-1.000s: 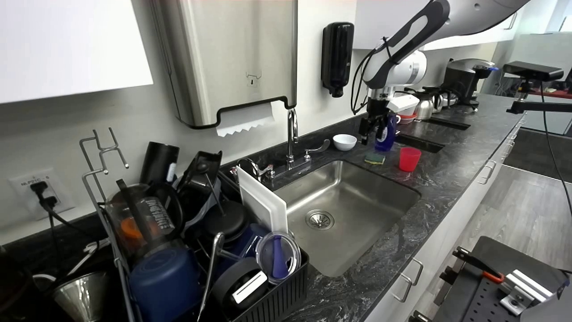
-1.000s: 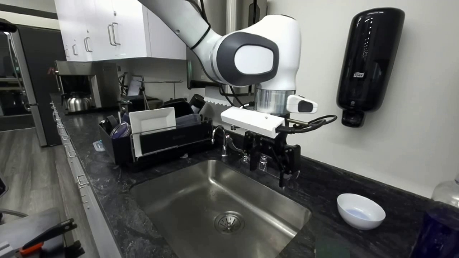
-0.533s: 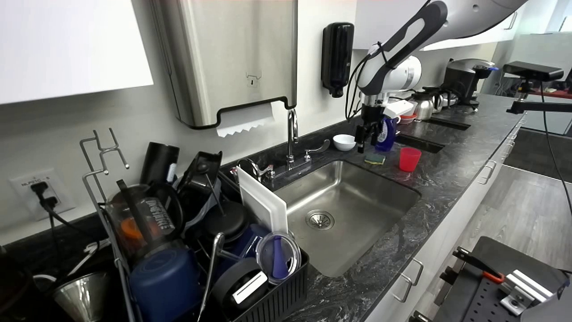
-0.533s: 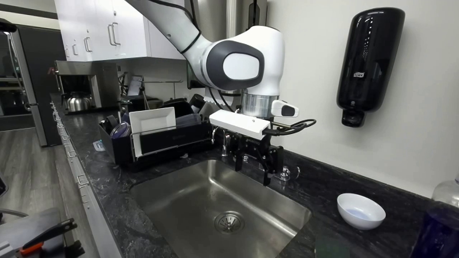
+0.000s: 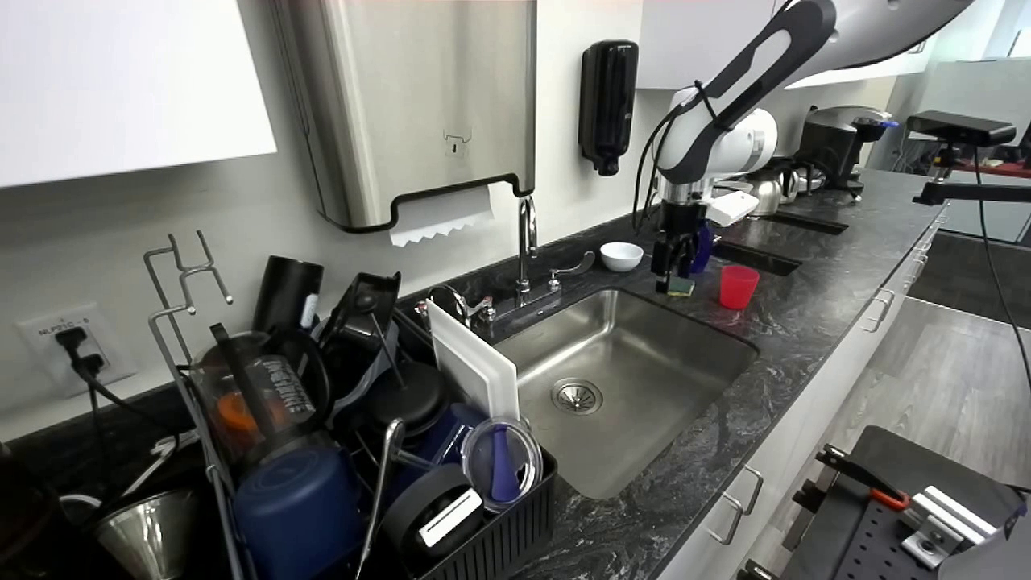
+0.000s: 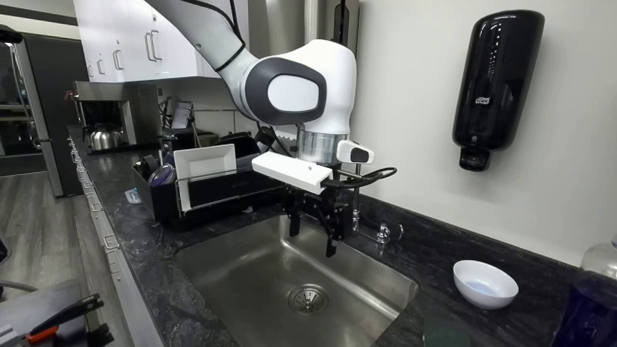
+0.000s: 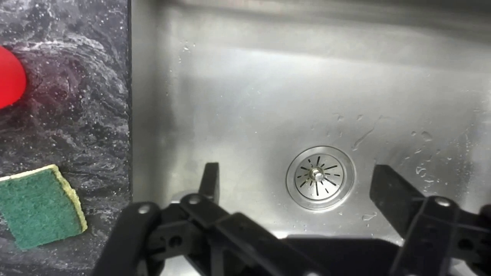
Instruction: Push the right faucet handle backwards, take the red cup out of the sink
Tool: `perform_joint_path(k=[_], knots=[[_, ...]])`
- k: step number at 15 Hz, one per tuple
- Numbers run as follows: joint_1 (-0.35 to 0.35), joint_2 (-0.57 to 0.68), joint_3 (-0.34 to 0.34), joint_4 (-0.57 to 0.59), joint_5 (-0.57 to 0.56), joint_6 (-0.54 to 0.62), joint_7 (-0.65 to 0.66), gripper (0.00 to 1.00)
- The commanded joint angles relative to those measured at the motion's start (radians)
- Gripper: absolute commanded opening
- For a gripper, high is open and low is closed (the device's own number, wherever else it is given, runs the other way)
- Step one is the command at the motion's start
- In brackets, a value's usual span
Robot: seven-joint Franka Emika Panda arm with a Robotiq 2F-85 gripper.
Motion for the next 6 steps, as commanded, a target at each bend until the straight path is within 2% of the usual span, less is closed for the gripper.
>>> perform_joint_path(k=[1, 6], knots=[[0.007, -0.014, -0.005, -0.019, 0.001, 0.006, -0.001, 1.00], [0.007, -0.020, -0.006, -0.025, 0.001, 0.007, 0.000, 1.00]])
